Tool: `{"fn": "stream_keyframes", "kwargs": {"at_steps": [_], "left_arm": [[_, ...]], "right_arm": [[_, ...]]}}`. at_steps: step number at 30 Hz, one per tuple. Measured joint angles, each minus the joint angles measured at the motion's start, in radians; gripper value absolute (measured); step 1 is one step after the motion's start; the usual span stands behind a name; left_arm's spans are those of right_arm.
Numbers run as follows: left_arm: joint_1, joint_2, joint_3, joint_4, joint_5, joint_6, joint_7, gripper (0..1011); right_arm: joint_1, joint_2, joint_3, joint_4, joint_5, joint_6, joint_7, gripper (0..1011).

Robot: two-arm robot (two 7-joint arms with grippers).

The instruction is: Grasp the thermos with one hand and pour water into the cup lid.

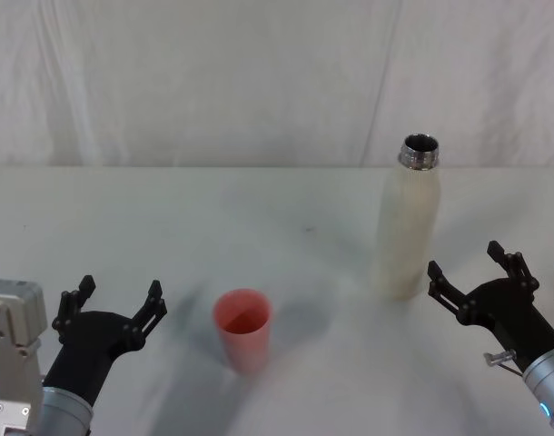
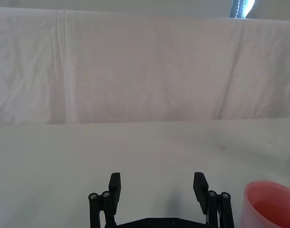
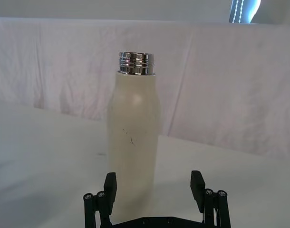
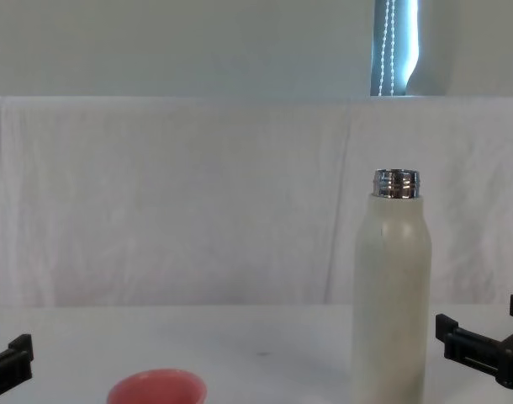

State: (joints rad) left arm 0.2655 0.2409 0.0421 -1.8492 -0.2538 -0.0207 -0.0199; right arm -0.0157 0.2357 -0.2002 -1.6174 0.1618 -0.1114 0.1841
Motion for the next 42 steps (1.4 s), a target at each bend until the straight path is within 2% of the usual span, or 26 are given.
{"fn": "stream_keyframes", "kwargs": {"at_steps": [42], "left_arm": [[0.000,0.000,0.000,0.000,0.000,0.000,0.000,1001]], "right_arm": [[0.003,0.005,-0.003,0.003,0.010,-0.003,0.010,1001]]}}
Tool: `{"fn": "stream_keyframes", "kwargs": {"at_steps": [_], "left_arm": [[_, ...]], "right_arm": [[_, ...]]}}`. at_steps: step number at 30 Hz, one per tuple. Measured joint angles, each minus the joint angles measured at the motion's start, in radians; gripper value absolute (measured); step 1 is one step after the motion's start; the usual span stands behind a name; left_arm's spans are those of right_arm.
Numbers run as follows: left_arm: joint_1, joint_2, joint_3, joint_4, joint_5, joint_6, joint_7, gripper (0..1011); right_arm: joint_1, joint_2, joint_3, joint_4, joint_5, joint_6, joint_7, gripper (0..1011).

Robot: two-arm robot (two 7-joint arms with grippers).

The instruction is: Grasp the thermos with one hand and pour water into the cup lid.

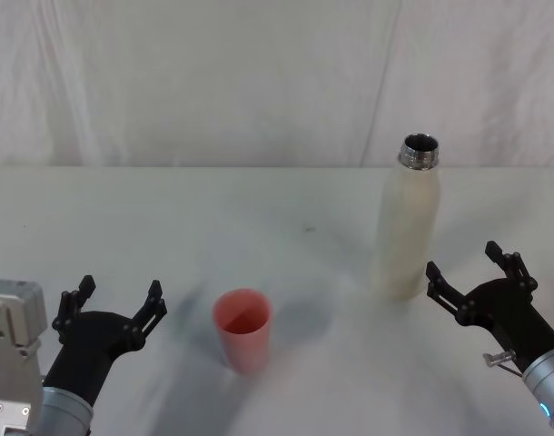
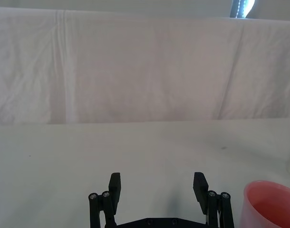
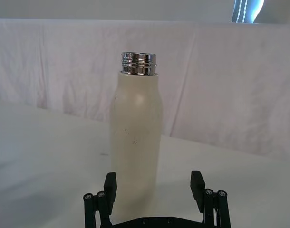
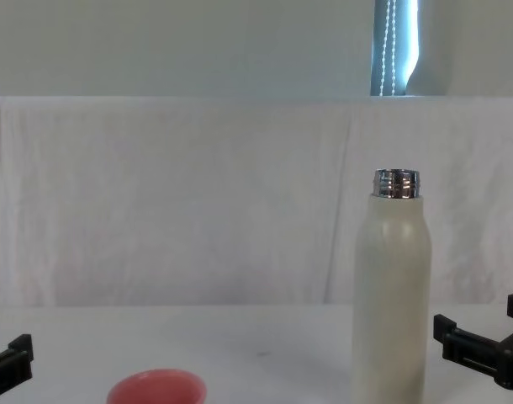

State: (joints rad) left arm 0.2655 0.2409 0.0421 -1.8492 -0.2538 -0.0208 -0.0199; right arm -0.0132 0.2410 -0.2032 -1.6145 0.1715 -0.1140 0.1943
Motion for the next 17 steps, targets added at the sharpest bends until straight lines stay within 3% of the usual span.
{"fn": "stream_keyframes", "kwargs": {"at_steps": [17], "left_arm": [[0.000,0.000,0.000,0.000,0.000,0.000,0.000,1001]], "right_arm": [[0.000,0.000,0.000,0.000,0.000,0.000,0.000,1001]]}}
